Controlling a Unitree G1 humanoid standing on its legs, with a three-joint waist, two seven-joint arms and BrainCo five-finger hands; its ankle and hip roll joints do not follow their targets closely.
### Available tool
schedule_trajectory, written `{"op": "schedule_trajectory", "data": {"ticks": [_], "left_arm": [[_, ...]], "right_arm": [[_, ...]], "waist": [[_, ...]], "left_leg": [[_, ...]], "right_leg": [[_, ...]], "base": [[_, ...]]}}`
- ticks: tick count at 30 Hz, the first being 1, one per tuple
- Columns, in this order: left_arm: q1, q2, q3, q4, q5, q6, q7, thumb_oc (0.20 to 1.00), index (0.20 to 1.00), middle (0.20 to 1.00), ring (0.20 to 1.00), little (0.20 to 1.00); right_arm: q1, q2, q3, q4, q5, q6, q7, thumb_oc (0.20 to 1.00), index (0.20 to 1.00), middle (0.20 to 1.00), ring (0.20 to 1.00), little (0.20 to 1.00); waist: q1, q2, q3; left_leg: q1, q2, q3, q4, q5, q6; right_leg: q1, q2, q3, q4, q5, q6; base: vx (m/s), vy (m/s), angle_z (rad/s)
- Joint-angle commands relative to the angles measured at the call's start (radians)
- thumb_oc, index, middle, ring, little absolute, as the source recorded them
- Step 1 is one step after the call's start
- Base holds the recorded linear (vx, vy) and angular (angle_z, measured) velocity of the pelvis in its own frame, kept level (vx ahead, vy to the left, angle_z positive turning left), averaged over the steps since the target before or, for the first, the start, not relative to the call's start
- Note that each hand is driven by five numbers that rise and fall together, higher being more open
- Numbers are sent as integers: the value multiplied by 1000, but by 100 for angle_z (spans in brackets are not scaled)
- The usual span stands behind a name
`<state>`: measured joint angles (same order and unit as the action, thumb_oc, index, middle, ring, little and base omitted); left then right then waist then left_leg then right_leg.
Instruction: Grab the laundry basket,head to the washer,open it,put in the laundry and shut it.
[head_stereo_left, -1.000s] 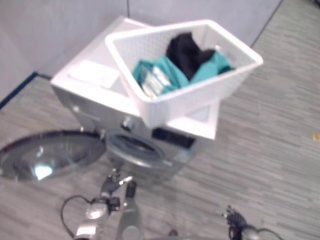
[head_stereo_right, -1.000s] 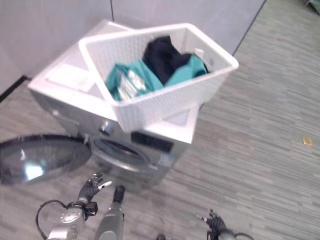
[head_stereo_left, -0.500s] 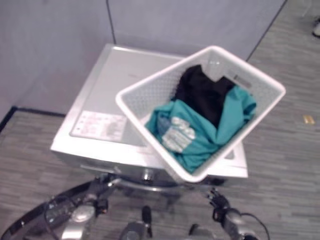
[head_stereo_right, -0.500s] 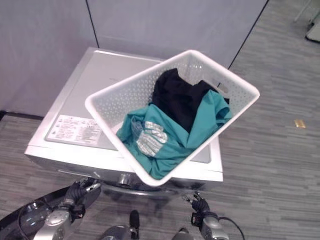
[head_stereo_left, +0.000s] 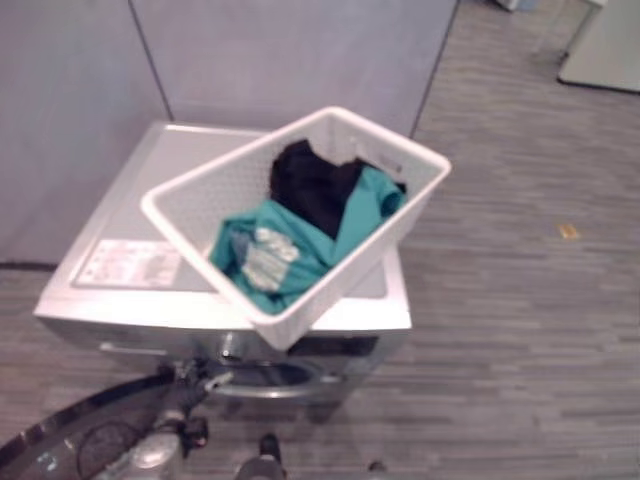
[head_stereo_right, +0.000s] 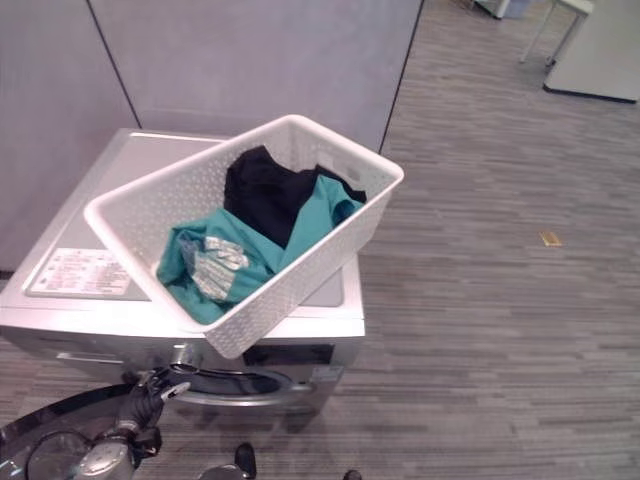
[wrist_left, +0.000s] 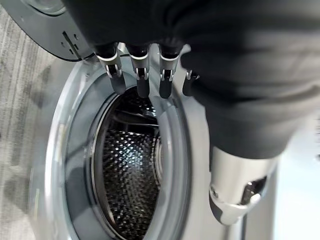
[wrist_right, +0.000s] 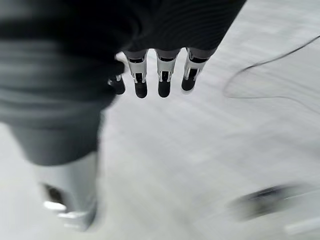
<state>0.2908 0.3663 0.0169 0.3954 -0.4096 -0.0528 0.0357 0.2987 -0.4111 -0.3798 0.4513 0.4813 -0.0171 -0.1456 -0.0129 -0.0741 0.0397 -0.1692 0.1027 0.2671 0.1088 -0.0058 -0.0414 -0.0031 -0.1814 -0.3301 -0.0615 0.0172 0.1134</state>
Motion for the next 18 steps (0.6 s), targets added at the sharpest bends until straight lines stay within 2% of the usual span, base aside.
{"op": "schedule_trajectory", "data": {"ticks": [1,3,4,5,9,12,14,17,18], "left_arm": [[-81,-1,-15,-24,49,-62,-36,1000,1000,1000,1000,1000],[-90,7,-36,-25,69,-56,-48,1000,1000,1000,1000,1000],[-93,5,-37,-25,69,-56,-48,1000,1000,1000,1000,1000],[-97,10,-42,-26,74,-54,-53,1000,1000,1000,1000,1000],[-125,39,-69,-39,86,-39,-64,1000,1000,1000,1000,1000],[-138,50,-91,-39,87,-32,-66,1000,1000,1000,1000,1000],[-145,53,-108,-40,86,-31,-67,1000,1000,1000,1000,1000],[-150,53,-117,-39,84,-30,-65,1000,1000,1000,1000,1000],[-149,58,-134,-39,77,-27,-62,1000,1000,1000,1000,1000]], "right_arm": [[-80,-155,-86,-103,-290,-80,-104,1000,1000,1000,1000,1000],[-126,-230,-122,-206,-380,-89,-130,1000,1000,1000,1000,1000],[-126,-229,-125,-211,-383,-85,-129,1000,1000,1000,1000,1000],[-143,-265,-136,-255,-428,-86,-142,1000,1000,1000,1000,1000],[-285,-444,-136,-450,-603,-52,-140,1000,1000,1000,1000,1000],[-403,-477,-53,-507,-611,-47,-118,1000,1000,1000,1000,1000],[-506,-493,55,-482,-599,-39,-94,1000,1000,1000,1000,1000],[-589,-489,149,-460,-569,-30,-68,1000,1000,1000,1000,1000],[-652,-491,227,-437,-520,-16,-31,1000,1000,1000,1000,1000]], "waist": [[19,-5,7],[25,-11,5],[25,-9,6],[30,-13,4],[67,-38,-2],[93,-55,-1],[116,-68,0],[124,-77,4],[139,-89,8]], "left_leg": [[-24,71,-57,-17,27,-23],[-16,74,-65,-21,21,-24],[-19,74,-66,-23,27,-22],[-16,74,-70,-23,21,-24],[-23,80,-89,-33,31,-30],[-34,82,-102,-32,38,-33],[-40,82,-113,-32,43,-35],[-47,81,-119,-31,52,-34],[-45,81,-123,-29,50,-38]], "right_leg": [[101,-39,10,60,-63,59],[105,-33,11,60,-78,56],[102,-33,10,59,-73,55],[107,-30,9,60,-81,55],[117,-14,-3,55,-97,47],[123,-5,-13,52,-103,41],[126,0,-20,51,-108,36],[126,5,-25,50,-106,32],[134,9,-27,49,-113,27]], "base": [[-6,15,-12],[-15,5,-8],[0,0,0],[-28,3,4],[-23,-27,8],[-10,-35,18],[-23,-26,23],[-17,-20,18],[-36,-12,16]]}}
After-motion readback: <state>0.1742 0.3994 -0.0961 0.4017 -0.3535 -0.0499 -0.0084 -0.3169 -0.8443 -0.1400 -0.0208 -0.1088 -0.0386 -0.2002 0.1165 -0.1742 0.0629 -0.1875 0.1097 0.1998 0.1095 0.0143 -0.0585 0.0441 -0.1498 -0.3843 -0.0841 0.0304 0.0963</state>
